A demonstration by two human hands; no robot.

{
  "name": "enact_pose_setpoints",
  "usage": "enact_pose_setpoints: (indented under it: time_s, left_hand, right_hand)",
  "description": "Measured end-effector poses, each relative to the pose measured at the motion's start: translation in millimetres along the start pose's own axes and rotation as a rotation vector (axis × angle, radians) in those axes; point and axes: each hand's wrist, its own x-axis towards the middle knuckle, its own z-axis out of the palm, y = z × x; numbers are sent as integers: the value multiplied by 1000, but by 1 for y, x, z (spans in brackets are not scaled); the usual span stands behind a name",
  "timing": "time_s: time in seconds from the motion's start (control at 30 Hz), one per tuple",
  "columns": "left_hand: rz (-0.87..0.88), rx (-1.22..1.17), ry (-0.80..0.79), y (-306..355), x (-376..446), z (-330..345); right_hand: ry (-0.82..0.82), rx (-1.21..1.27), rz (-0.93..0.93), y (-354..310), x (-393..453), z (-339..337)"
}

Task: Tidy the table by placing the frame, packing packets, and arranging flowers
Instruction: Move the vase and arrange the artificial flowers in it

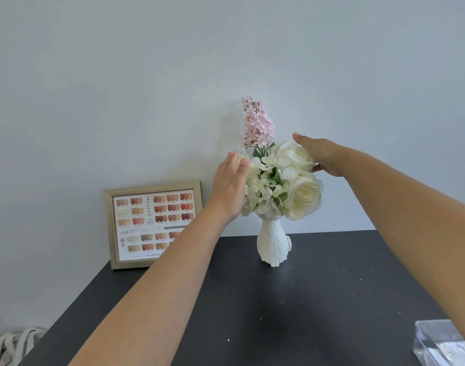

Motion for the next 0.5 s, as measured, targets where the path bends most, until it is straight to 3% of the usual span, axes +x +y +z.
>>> enact_pose_setpoints:
  time_s: [0.1,0.27,0.4,0.5]
  left_hand:
    - [2,-35,54,-2,-1,-7]
    - [-1,-73,104,-7,-7,-11]
    - [22,-46,65,-7,-17,-1]
    - [11,-83,50,-5,-22,-1]
  right_hand:
    - [-3,-137,-60,-10,-3,-7]
    - [171,-284,-291,-50,-7,3]
    - [77,-571,-153,-67,-6,29]
    - [25,-633,-116,-70,-1,42]
